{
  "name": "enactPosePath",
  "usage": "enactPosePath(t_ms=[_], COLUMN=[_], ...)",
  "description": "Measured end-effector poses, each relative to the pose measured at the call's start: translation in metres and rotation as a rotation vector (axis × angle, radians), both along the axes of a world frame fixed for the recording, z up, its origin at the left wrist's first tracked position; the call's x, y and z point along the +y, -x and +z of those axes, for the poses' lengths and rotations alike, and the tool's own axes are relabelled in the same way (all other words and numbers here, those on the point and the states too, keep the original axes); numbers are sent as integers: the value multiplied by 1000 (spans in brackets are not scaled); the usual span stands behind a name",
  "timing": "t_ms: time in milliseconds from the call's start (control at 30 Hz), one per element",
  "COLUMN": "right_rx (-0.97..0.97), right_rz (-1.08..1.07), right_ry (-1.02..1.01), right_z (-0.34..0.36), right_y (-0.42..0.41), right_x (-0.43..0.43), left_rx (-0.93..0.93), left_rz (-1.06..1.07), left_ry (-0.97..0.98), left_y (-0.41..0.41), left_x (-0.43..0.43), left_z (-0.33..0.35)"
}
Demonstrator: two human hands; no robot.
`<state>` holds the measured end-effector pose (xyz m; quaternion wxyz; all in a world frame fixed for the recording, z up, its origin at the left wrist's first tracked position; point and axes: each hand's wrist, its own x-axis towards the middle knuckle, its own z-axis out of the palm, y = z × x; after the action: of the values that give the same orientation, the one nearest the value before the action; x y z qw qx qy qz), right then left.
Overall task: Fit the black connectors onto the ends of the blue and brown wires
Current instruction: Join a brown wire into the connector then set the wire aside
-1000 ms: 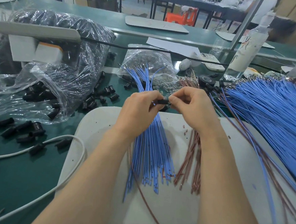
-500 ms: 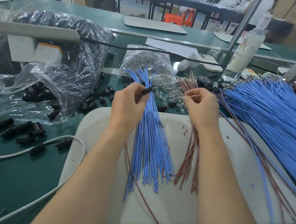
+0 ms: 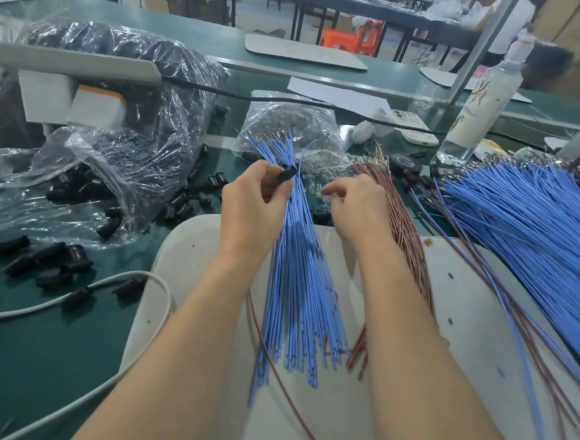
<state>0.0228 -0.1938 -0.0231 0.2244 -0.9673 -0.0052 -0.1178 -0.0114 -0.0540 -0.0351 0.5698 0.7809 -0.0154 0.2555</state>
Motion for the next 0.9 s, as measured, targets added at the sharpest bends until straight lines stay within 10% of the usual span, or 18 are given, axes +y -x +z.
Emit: enactPosePath(t_ms=[567,900], right_rx=[92,-135], right_rz=[-173,-83], right_ry=[103,-254], right_z=[-11,8], right_y=[-35,-13], right_x=[27,6], left_rx=[-7,-11], left_rz=[-37,-171], left_ry=[-2,42], left_y=[-3,1], left_x=[-4,-7], left_z=[-7,-3])
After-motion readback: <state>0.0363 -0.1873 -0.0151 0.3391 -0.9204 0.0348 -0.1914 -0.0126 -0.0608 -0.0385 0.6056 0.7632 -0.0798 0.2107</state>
